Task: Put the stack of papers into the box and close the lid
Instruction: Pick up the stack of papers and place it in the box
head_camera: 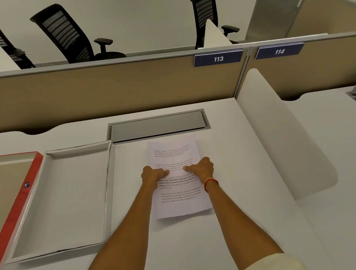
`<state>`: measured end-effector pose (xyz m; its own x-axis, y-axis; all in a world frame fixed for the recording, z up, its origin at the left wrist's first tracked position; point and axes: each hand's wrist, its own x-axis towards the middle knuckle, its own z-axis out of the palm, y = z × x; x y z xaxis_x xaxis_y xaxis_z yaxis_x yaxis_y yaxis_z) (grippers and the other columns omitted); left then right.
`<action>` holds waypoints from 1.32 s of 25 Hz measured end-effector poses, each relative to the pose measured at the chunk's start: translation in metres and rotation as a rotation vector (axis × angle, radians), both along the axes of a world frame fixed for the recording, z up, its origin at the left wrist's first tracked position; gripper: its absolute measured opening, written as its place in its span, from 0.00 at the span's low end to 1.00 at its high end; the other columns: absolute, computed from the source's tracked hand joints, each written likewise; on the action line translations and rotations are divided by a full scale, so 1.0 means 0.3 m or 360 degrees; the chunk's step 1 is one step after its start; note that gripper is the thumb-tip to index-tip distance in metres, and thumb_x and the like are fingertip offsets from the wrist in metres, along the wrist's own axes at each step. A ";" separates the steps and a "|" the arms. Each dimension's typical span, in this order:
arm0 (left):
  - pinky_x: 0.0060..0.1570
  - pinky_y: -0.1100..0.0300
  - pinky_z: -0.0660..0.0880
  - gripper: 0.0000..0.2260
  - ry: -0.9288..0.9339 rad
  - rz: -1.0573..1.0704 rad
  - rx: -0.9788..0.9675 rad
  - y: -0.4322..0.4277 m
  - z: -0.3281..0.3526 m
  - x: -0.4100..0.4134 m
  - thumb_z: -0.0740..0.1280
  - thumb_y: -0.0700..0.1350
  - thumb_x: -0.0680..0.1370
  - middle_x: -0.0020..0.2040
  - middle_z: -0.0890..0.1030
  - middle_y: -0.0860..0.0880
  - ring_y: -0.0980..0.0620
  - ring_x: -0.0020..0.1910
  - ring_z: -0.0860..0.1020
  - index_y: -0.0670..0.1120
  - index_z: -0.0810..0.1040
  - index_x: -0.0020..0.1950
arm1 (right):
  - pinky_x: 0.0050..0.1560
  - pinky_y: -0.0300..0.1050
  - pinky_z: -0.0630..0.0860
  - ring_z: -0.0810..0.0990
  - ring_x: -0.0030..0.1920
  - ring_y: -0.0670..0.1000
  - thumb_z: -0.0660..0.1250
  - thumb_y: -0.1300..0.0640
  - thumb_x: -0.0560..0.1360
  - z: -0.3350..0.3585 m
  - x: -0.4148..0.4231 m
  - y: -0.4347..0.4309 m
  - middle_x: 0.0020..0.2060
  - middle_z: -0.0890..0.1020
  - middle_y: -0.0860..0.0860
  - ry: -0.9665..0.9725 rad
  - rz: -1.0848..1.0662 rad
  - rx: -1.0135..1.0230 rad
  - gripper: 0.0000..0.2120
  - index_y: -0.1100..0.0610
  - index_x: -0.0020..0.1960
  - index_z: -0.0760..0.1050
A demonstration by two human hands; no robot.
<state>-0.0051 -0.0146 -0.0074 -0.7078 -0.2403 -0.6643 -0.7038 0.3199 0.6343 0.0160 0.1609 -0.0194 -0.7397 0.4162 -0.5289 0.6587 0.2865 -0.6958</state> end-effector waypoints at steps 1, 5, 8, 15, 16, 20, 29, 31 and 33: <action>0.53 0.46 0.80 0.23 0.0003 0.0003 0.0003 -0.002 0.002 0.000 0.78 0.41 0.68 0.61 0.80 0.38 0.38 0.56 0.82 0.41 0.71 0.57 | 0.53 0.51 0.83 0.84 0.53 0.60 0.79 0.54 0.67 0.000 0.009 -0.001 0.55 0.84 0.61 0.0015 -0.0024 -0.0042 0.23 0.65 0.56 0.78; 0.50 0.47 0.81 0.23 0.0187 0.0074 0.0093 -0.010 0.033 -0.012 0.78 0.42 0.68 0.60 0.80 0.39 0.39 0.54 0.82 0.42 0.70 0.57 | 0.49 0.50 0.83 0.85 0.50 0.59 0.77 0.55 0.69 0.050 -0.005 -0.009 0.53 0.85 0.60 0.0120 -0.0032 -0.0069 0.20 0.64 0.55 0.79; 0.53 0.45 0.81 0.25 0.0523 0.0085 0.0082 0.001 0.099 -0.044 0.77 0.45 0.70 0.60 0.81 0.42 0.41 0.53 0.83 0.44 0.69 0.62 | 0.51 0.53 0.83 0.84 0.52 0.59 0.76 0.53 0.69 0.142 -0.052 -0.015 0.55 0.83 0.59 0.0349 -0.0084 -0.0011 0.22 0.64 0.58 0.76; 0.38 0.66 0.80 0.21 0.1236 0.0010 0.0332 0.024 0.227 -0.048 0.72 0.45 0.75 0.54 0.77 0.52 0.57 0.44 0.79 0.49 0.65 0.63 | 0.44 0.44 0.83 0.80 0.45 0.51 0.76 0.53 0.70 0.277 -0.062 -0.023 0.51 0.78 0.50 0.1002 -0.0213 -0.0077 0.25 0.57 0.63 0.69; 0.36 0.69 0.79 0.21 0.1289 0.0004 0.0362 0.024 0.229 -0.036 0.71 0.45 0.75 0.53 0.77 0.54 0.57 0.44 0.79 0.50 0.65 0.63 | 0.42 0.40 0.83 0.80 0.46 0.51 0.76 0.54 0.71 0.270 -0.049 -0.022 0.52 0.79 0.50 0.1058 -0.0241 -0.0119 0.25 0.57 0.62 0.69; 0.36 0.74 0.78 0.21 0.1416 -0.0024 0.0462 0.018 0.197 0.019 0.72 0.44 0.75 0.52 0.76 0.61 0.58 0.49 0.80 0.55 0.65 0.62 | 0.39 0.31 0.81 0.81 0.46 0.44 0.74 0.55 0.72 0.218 0.017 -0.014 0.48 0.79 0.44 0.1238 -0.0273 -0.0281 0.21 0.55 0.61 0.69; 0.50 0.61 0.80 0.25 0.1323 -0.0128 0.0487 0.002 0.129 0.053 0.73 0.44 0.74 0.59 0.77 0.53 0.51 0.56 0.79 0.54 0.66 0.66 | 0.47 0.39 0.82 0.82 0.51 0.45 0.74 0.54 0.72 0.153 0.075 0.029 0.52 0.80 0.42 0.1244 -0.0139 -0.0358 0.23 0.49 0.63 0.70; 0.56 0.50 0.79 0.28 0.1233 -0.0156 0.0471 -0.017 0.114 0.045 0.74 0.43 0.72 0.61 0.76 0.51 0.48 0.58 0.77 0.49 0.64 0.67 | 0.50 0.41 0.81 0.81 0.53 0.47 0.76 0.54 0.70 0.149 0.076 0.049 0.53 0.80 0.43 0.1198 -0.0106 -0.0359 0.26 0.50 0.64 0.69; 0.59 0.42 0.77 0.28 0.1159 -0.0178 0.0438 -0.037 0.097 0.051 0.74 0.43 0.72 0.64 0.75 0.48 0.45 0.61 0.77 0.47 0.64 0.67 | 0.50 0.38 0.79 0.80 0.53 0.46 0.76 0.54 0.70 0.145 0.084 0.059 0.53 0.79 0.41 0.1190 -0.0088 -0.0356 0.25 0.49 0.64 0.69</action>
<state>0.0103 -0.0257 0.0216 -0.9982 -0.0361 -0.0489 -0.0531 0.1289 0.9902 0.0413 0.1785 0.0240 -0.9138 0.4053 0.0258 0.0017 0.0674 -0.9977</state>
